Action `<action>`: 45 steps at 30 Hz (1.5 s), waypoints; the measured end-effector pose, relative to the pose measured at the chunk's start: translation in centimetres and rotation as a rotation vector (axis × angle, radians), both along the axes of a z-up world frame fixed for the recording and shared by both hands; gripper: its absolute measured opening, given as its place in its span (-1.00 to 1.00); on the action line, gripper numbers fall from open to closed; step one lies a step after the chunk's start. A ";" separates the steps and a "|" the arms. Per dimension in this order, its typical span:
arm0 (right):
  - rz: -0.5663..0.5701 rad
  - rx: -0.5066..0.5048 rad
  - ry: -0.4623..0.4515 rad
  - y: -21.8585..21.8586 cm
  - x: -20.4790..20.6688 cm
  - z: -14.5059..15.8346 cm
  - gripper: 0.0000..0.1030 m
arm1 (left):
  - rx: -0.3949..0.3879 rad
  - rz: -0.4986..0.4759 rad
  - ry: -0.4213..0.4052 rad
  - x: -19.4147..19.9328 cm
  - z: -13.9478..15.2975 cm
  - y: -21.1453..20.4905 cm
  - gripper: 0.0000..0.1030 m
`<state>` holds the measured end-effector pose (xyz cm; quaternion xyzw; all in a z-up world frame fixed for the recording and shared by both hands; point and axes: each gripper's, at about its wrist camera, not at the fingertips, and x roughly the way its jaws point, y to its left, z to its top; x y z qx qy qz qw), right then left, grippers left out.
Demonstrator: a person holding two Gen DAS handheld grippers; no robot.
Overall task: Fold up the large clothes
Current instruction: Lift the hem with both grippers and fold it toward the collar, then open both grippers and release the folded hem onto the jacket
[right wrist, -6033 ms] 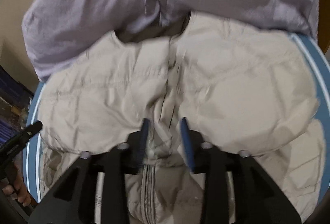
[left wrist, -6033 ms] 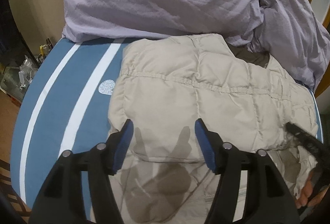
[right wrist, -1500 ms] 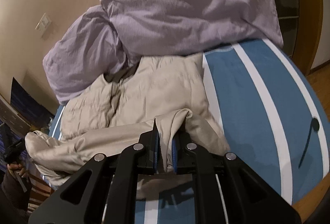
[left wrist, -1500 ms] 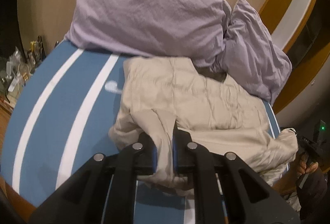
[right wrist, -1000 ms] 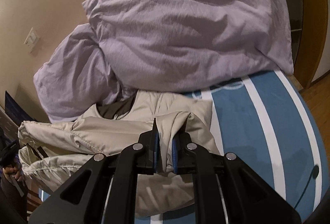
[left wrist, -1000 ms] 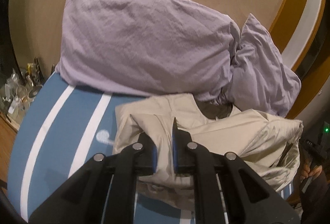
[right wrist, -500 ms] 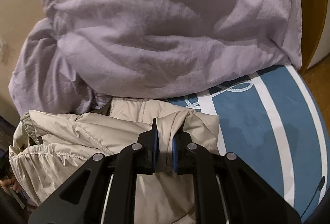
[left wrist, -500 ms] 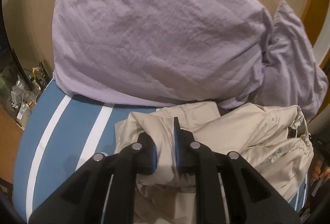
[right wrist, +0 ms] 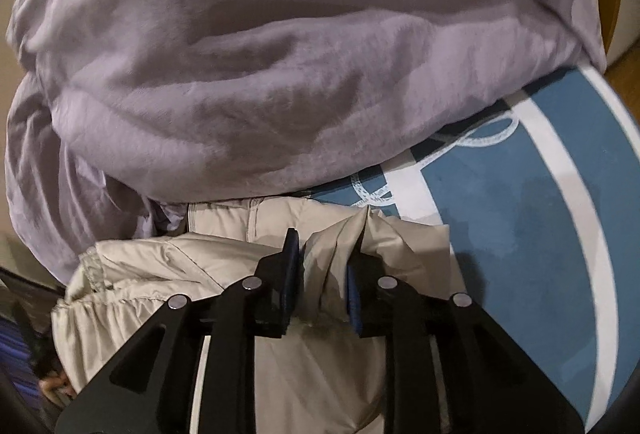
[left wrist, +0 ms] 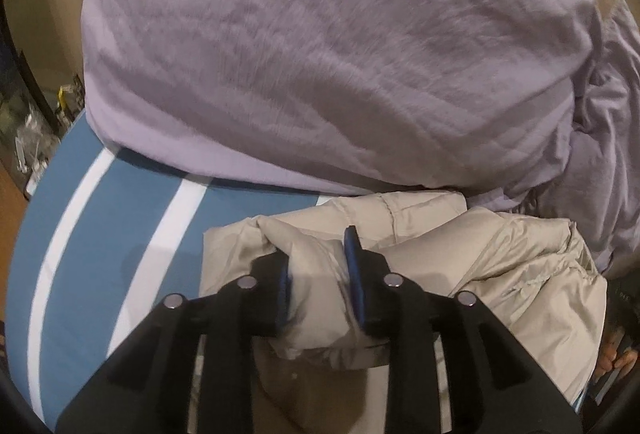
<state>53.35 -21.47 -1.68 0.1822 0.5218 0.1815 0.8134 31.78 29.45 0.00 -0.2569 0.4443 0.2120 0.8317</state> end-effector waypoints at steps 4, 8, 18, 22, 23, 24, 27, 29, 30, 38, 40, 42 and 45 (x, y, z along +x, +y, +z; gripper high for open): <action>-0.019 0.034 0.013 -0.9 0.2 0.5 -0.44 | -0.013 0.010 -0.003 0.6 0.0 0.6 -0.21; -0.067 0.015 -0.060 -1.9 0.0 2.6 0.10 | 0.115 0.057 -0.034 0.6 2.2 1.0 0.57; 0.086 0.043 -0.134 2.4 -2.2 6.6 0.12 | 0.162 -0.029 -0.100 0.2 5.6 -1.0 0.57; 0.202 0.049 -0.128 6.8 -3.8 6.8 0.18 | 0.152 -0.088 -0.102 0.2 5.4 -3.6 0.57; 0.234 0.051 -0.125 8.0 -4.2 6.9 0.19 | 0.148 -0.101 -0.103 0.2 5.4 -4.3 0.57; 0.259 0.050 -0.123 8.9 -4.6 7.0 0.20 | 0.143 -0.113 -0.105 0.2 5.4 -5.0 0.57; 0.352 0.045 -0.116 12.2 -6.2 7.2 0.23 | 0.128 -0.138 -0.104 0.2 5.2 -6.5 0.57; 0.397 0.038 -0.112 13.7 -7.2 7.2 0.25 | 0.127 -0.159 -0.098 0.3 5.0 -7.7 0.57; 0.413 0.034 -0.109 14.3 -7.6 7.1 0.25 | 0.128 -0.168 -0.096 0.3 4.9 -8.2 0.57; 0.526 -0.007 -0.066 18.7 -10.2 5.5 0.36 | 0.154 -0.234 -0.092 0.2 4.7 -11.4 0.57; 0.540 -0.044 -0.065 19.7 -10.5 4.9 0.36 | 0.169 -0.246 -0.092 0.2 4.8 -11.9 0.57; 0.555 -0.095 -0.080 20.4 -10.9 4.0 -0.16 | 0.175 -0.252 -0.092 0.1 4.8 -12.1 0.57; 0.554 -0.129 -0.072 20.8 -10.9 3.2 -0.62 | 0.173 -0.254 -0.093 0.1 4.7 -12.2 0.57</action>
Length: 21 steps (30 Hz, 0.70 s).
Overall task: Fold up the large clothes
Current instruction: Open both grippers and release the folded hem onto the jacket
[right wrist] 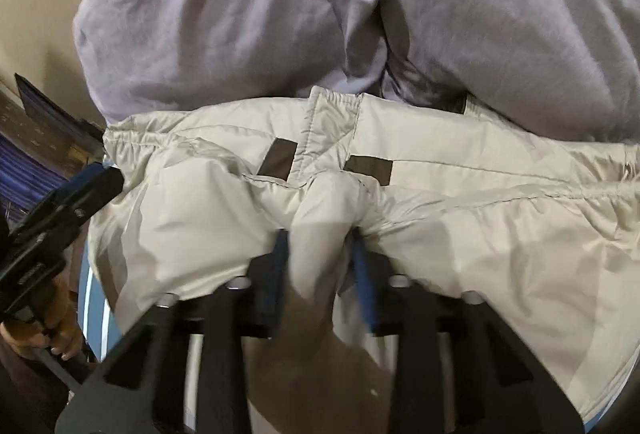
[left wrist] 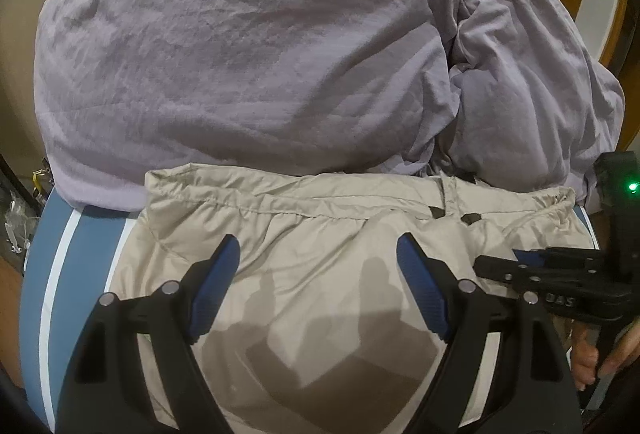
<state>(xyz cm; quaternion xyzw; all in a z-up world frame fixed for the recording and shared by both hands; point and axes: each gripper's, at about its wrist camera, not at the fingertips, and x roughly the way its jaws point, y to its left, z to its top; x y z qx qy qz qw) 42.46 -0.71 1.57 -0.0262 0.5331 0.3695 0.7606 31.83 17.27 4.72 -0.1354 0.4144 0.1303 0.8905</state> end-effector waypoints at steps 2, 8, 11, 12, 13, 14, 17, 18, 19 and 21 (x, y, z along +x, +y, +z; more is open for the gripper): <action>-0.009 0.010 -0.013 -0.6 0.1 0.2 -0.80 | -0.003 0.001 0.001 0.2 -0.1 0.1 0.57; -0.046 0.018 -0.105 -0.2 0.8 2.2 -0.89 | -0.013 0.005 -0.001 0.7 -0.2 0.2 0.57; -0.080 0.029 -0.147 0.3 1.8 3.6 -0.89 | -0.010 0.004 -0.009 0.8 0.0 0.2 0.57; -0.092 0.030 -0.166 0.6 2.3 4.1 -0.89 | -0.010 0.005 -0.012 0.8 0.0 0.2 0.57; -0.099 0.029 -0.177 0.7 2.5 4.5 -0.89 | -0.009 0.005 -0.017 0.9 0.1 0.2 0.57; -0.108 0.027 -0.186 0.9 2.8 4.7 -0.89 | -0.010 0.005 -0.020 1.0 0.2 0.2 0.57; -0.146 0.027 -0.182 1.1 4.1 4.6 -0.90 | -0.015 0.006 -0.023 1.2 0.1 0.2 0.57; -0.154 0.030 -0.176 1.0 4.4 4.5 -0.89 | -0.018 0.007 -0.022 1.3 0.0 0.2 0.57; -0.165 0.033 -0.167 1.1 4.7 4.1 -0.89 | -0.023 0.008 -0.023 1.3 -0.1 0.2 0.57; -0.172 0.012 -0.161 1.4 5.1 3.1 -0.89 | -0.030 0.010 -0.025 1.5 -0.3 0.2 0.57</action>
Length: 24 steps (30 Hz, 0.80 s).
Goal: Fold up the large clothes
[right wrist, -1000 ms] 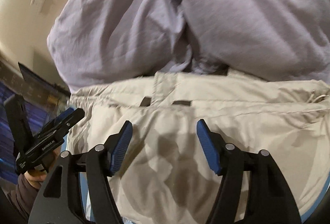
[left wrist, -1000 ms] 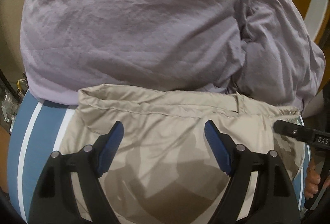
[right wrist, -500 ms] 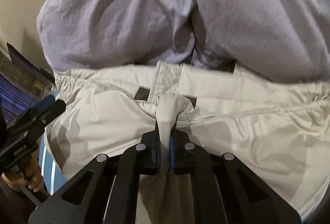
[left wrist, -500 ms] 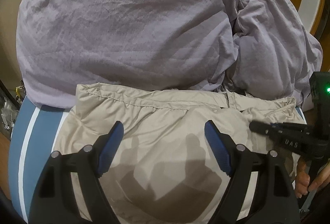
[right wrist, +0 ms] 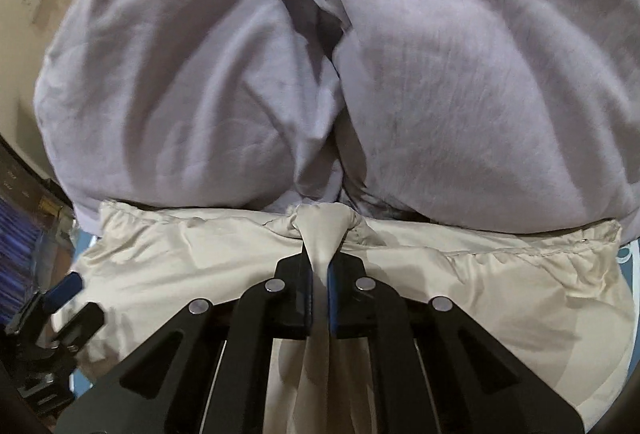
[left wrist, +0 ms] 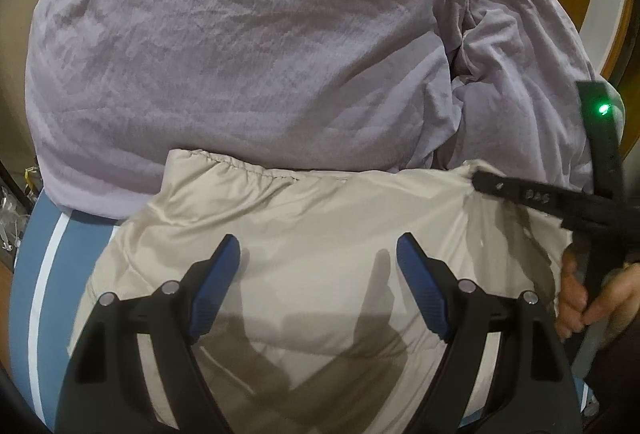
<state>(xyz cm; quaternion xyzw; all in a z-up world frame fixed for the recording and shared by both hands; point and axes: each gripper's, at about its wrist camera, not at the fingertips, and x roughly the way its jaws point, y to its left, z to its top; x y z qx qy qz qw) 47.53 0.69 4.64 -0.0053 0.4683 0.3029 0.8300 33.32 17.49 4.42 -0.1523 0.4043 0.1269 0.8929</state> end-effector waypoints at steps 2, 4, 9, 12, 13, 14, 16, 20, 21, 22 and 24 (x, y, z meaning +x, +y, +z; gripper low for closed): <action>0.003 -0.027 0.015 0.3 0.0 -1.4 -0.89 | -0.003 0.002 0.001 0.4 -0.3 -0.1 0.57; 0.002 -0.043 0.029 0.4 -0.2 -2.6 -0.89 | -0.006 0.005 0.004 0.8 -0.5 -0.2 0.57; 0.015 -0.021 0.032 0.0 -0.7 -2.6 -0.63 | -0.010 0.003 0.015 2.0 -1.1 -0.5 0.57; 0.025 0.010 0.029 -1.0 -1.2 -1.8 -0.04 | -0.015 -0.007 0.021 2.5 -1.4 -0.8 0.57; 0.028 0.034 0.020 -1.6 -1.6 -1.1 0.06 | -0.018 -0.015 0.020 2.6 -1.4 -1.0 0.57; 0.030 0.063 0.001 -2.5 -2.2 -0.4 0.18 | -0.020 -0.021 0.018 2.6 -1.5 -1.1 0.57; 0.019 0.076 -0.040 -4.1 -3.1 0.6 0.18 | -0.020 -0.033 0.011 2.5 -1.5 -1.3 0.57; -0.043 0.086 -0.093 -8.3 -4.7 1.4 0.18 | -0.021 -0.041 0.004 2.3 -1.7 -1.5 0.57; -0.056 0.079 -0.097 -8.6 -4.7 1.2 0.18 | -0.023 -0.040 0.005 2.2 -1.8 -1.5 0.57; -0.078 0.068 -0.099 -9.6 -4.9 1.1 0.18 | -0.029 -0.039 0.006 2.1 -1.9 -1.5 0.57; -0.106 0.044 -0.100 -10.8 -4.6 0.5 0.18 | -0.039 -0.035 0.004 2.1 -2.0 -1.4 0.57</action>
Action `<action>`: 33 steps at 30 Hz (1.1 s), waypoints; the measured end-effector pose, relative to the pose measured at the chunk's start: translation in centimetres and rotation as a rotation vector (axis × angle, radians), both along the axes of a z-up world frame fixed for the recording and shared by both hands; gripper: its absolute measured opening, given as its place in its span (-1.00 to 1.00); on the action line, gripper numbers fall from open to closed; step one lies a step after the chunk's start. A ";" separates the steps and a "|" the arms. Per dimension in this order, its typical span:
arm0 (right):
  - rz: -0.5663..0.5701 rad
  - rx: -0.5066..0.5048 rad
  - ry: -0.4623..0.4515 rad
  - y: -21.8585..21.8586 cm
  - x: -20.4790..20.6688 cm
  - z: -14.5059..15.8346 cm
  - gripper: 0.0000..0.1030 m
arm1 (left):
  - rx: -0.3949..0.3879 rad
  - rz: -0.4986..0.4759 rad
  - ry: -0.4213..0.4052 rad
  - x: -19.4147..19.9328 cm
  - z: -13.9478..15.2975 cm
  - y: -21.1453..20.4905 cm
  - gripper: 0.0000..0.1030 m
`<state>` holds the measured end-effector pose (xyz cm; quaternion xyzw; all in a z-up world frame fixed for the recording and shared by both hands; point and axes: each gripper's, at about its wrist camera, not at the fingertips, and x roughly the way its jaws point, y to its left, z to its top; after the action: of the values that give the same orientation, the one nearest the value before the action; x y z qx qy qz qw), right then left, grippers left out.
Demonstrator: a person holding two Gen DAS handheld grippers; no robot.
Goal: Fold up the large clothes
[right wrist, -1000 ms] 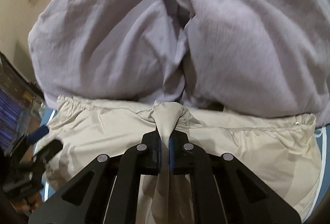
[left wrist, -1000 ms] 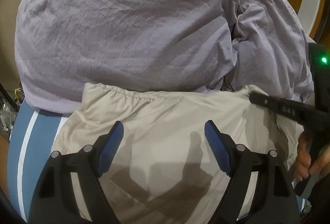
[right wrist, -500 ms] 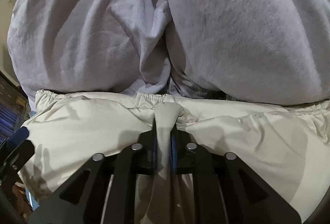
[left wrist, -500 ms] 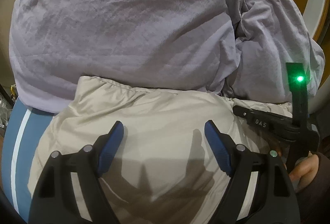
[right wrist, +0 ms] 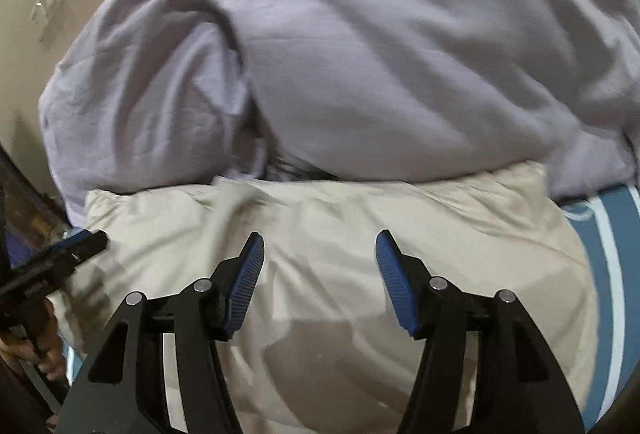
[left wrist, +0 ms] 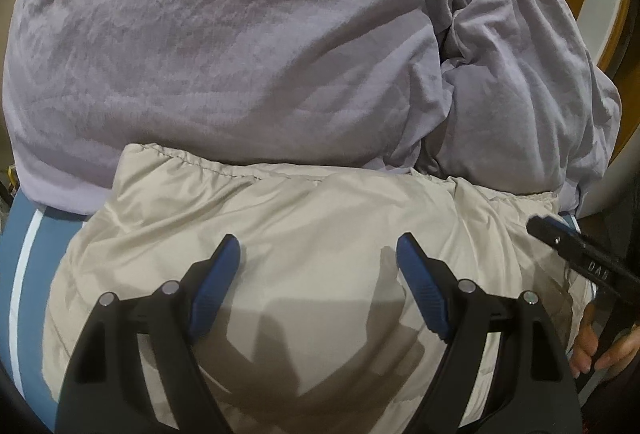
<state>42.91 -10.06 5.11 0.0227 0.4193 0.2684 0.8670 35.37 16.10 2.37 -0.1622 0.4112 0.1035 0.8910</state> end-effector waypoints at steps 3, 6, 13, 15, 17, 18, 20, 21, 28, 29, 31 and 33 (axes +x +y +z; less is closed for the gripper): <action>-0.028 -0.054 0.000 -0.8 0.7 -1.4 0.17 | 0.003 0.001 0.001 0.3 -0.3 0.0 0.57; -0.028 -0.108 -0.022 -0.1 0.5 -2.3 0.17 | 0.028 0.008 0.005 0.6 -0.8 0.0 0.57; -0.032 -0.209 -0.065 1.9 1.1 -4.3 0.18 | 0.098 0.041 0.017 1.6 -2.7 0.1 0.58; -0.038 -0.224 -0.069 2.2 1.5 -4.8 0.18 | 0.108 0.052 0.023 1.9 -3.3 0.4 0.59; -0.045 -0.232 -0.072 2.5 2.1 -5.2 0.18 | 0.103 0.062 0.026 2.2 -3.8 0.9 0.60; -0.047 -0.234 -0.073 2.6 2.3 -5.3 0.18 | 0.099 0.067 0.028 2.3 -4.1 1.1 0.60; -0.050 -0.237 -0.079 2.8 2.7 -5.8 0.18 | 0.095 0.076 0.028 2.7 -4.6 1.6 0.60; -0.052 -0.236 -0.082 2.8 3.0 -5.9 0.18 | 0.093 0.079 0.028 2.9 -4.8 1.8 0.60; -0.055 -0.236 -0.082 3.6 4.5 -6.9 0.22 | 0.096 0.096 0.022 4.5 -6.4 2.6 0.65; -0.055 -0.238 -0.081 3.7 4.5 -7.0 0.23 | 0.095 0.100 0.020 4.7 -6.7 2.6 0.67; -0.054 -0.246 -0.074 3.9 4.6 -7.0 0.23 | 0.105 0.108 0.025 5.0 -7.0 2.4 0.68; -0.058 -0.248 -0.059 4.1 4.6 -6.8 0.23 | 0.118 0.106 0.036 5.1 -7.1 2.1 0.68</action>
<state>47.50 -5.93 -1.73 -0.0802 0.4228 0.1899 0.8825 40.48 18.22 -4.71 -0.1290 0.4114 0.1776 0.8846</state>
